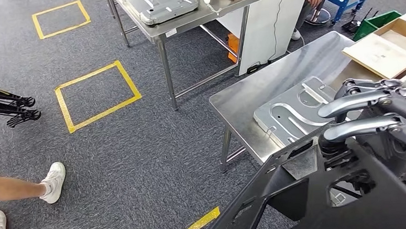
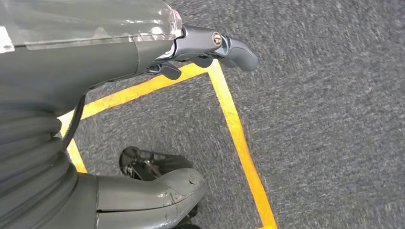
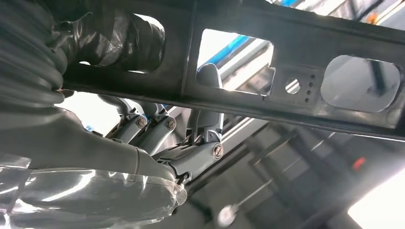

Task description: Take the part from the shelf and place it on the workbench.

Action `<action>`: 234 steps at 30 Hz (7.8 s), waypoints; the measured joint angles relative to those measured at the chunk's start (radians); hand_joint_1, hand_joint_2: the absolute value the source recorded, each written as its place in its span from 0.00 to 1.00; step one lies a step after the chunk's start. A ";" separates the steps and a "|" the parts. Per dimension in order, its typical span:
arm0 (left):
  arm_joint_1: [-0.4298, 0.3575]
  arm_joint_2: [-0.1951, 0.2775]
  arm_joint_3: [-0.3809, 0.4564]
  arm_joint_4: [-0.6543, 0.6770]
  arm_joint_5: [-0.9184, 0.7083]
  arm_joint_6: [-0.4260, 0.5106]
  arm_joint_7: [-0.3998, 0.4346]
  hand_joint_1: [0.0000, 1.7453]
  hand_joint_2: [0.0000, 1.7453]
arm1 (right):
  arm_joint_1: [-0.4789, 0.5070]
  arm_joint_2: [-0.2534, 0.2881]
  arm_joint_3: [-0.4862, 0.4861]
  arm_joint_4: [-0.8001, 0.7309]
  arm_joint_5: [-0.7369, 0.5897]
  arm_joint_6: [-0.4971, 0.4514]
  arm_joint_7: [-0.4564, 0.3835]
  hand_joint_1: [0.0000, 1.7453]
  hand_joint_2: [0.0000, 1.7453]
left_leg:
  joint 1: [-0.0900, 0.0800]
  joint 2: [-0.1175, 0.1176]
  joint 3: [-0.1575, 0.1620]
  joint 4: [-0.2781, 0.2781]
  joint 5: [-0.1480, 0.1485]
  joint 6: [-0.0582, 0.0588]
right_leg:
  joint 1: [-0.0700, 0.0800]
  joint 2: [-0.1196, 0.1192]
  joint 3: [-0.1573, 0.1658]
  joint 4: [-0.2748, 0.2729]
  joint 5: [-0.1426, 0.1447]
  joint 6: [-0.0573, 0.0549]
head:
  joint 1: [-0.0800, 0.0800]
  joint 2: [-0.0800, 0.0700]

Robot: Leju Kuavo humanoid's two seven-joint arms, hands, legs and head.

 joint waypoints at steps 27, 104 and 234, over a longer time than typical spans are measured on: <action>0.009 0.006 0.001 0.000 -0.022 -0.015 -0.013 0.00 1.00 | 0.272 -0.005 -0.222 -0.021 -0.094 -0.002 -0.199 1.00 1.00 | -0.001 0.024 0.077 -0.128 0.021 0.002 | 0.002 -0.045 0.008 -0.005 -0.004 0.003 | 0.000 0.000; 0.010 0.026 -0.001 0.000 -0.056 -0.019 -0.004 0.00 1.00 | 0.367 0.070 -0.672 0.057 -0.066 0.014 -0.184 1.00 1.00 | 0.003 0.000 0.135 -0.298 0.140 0.041 | -0.004 -0.035 -0.086 0.196 -0.114 0.046 | 0.002 0.000; -0.001 0.107 -0.053 0.000 -0.162 -0.023 0.058 0.00 0.00 | -0.852 0.299 0.272 2.019 0.777 0.328 0.224 0.00 0.00 | -0.006 0.001 0.084 -0.284 0.179 0.023 | 0.011 -0.048 -0.015 0.012 -0.003 0.003 | 0.001 0.000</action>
